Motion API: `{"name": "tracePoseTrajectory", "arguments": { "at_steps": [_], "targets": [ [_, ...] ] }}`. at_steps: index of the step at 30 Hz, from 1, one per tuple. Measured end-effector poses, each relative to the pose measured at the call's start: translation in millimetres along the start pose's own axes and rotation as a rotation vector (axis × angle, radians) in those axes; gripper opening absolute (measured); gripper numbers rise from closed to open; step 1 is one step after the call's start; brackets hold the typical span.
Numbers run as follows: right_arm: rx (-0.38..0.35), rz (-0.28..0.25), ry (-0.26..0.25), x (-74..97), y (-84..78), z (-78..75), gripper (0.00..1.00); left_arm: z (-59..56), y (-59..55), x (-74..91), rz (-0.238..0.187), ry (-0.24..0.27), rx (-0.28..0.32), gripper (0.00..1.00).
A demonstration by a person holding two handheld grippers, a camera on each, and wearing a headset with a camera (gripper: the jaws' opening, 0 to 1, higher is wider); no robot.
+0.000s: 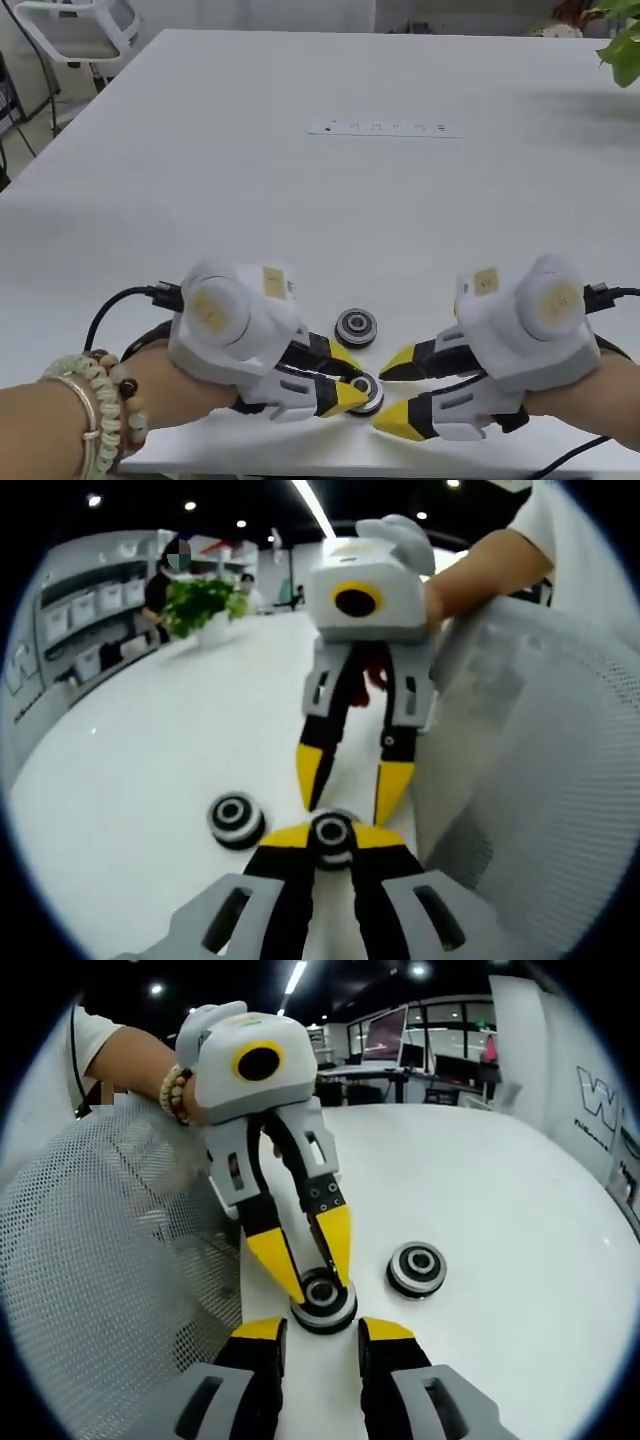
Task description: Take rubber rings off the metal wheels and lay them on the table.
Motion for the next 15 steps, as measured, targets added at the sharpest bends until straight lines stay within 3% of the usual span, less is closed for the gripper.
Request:
{"name": "tracePoseTrajectory", "arguments": {
  "at_steps": [4,15],
  "targets": [
    [-0.033,-0.021,-0.006,-1.3,0.6,-2.9,0.25,-1.1,-0.3,1.4,-0.010,0.008,0.008,0.14],
    [-0.017,-0.016,0.010,-1.7,0.3,-0.9,0.21,-2.9,-3.4,3.2,-0.054,0.015,0.032,0.14]
  ]
}}
Point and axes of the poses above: the centre of the closed fingertips' face, and the gripper's own axes: x roughly backward along the fingers, z roughly to its left, y roughly out of its top, the point moved 8 cm from there along x, roughly backward along the fingers, and after that the axes turned 2 degrees about z, right-handed, at the moved point
